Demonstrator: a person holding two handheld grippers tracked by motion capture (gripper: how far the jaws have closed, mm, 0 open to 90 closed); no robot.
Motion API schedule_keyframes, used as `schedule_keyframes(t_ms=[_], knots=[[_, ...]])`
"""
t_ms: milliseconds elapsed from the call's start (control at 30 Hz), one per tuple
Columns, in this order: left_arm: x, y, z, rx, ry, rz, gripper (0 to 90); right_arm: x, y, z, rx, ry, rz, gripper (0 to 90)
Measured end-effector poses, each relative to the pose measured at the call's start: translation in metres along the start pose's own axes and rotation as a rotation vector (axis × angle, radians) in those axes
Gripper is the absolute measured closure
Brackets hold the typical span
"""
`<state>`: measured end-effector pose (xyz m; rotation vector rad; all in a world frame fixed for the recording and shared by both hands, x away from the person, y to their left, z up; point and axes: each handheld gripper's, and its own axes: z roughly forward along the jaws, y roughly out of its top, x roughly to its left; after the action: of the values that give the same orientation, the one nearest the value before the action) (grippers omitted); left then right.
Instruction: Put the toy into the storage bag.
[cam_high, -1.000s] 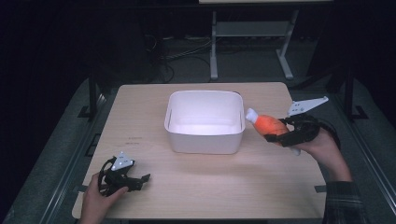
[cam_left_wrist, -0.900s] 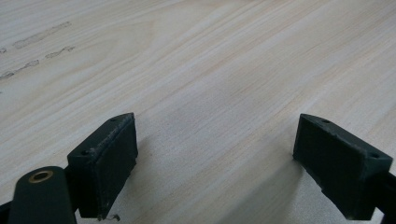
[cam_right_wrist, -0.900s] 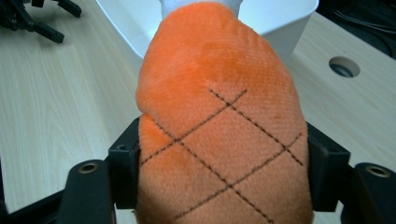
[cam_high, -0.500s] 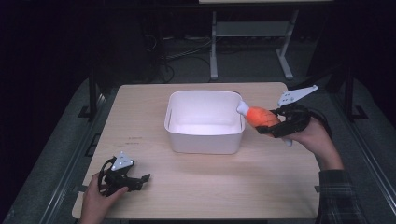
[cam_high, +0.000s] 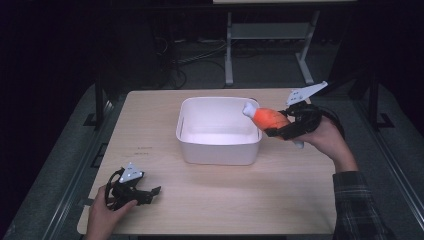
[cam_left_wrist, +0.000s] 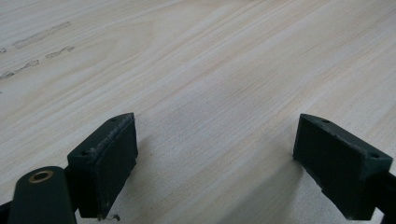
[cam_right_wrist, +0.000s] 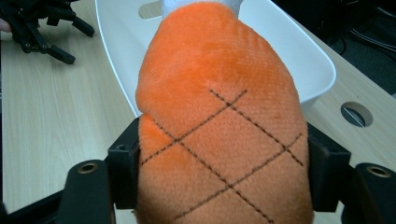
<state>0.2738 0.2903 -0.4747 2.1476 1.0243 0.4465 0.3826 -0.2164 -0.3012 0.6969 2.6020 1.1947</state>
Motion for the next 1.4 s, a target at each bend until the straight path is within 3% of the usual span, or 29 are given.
schedule_keyframes(t_ms=[767, 1400], knots=[[0.0, 0.0, 0.0, -0.003, 0.0, -0.003, 12.9, 0.007, 0.047, 0.045, 0.031, 0.08, -0.084, 30.1], [0.0, 0.0, 0.0, -0.003, 0.001, -0.003, 12.9, 0.024, 0.08, 0.096, 0.1, 0.164, -0.183, 29.4]])
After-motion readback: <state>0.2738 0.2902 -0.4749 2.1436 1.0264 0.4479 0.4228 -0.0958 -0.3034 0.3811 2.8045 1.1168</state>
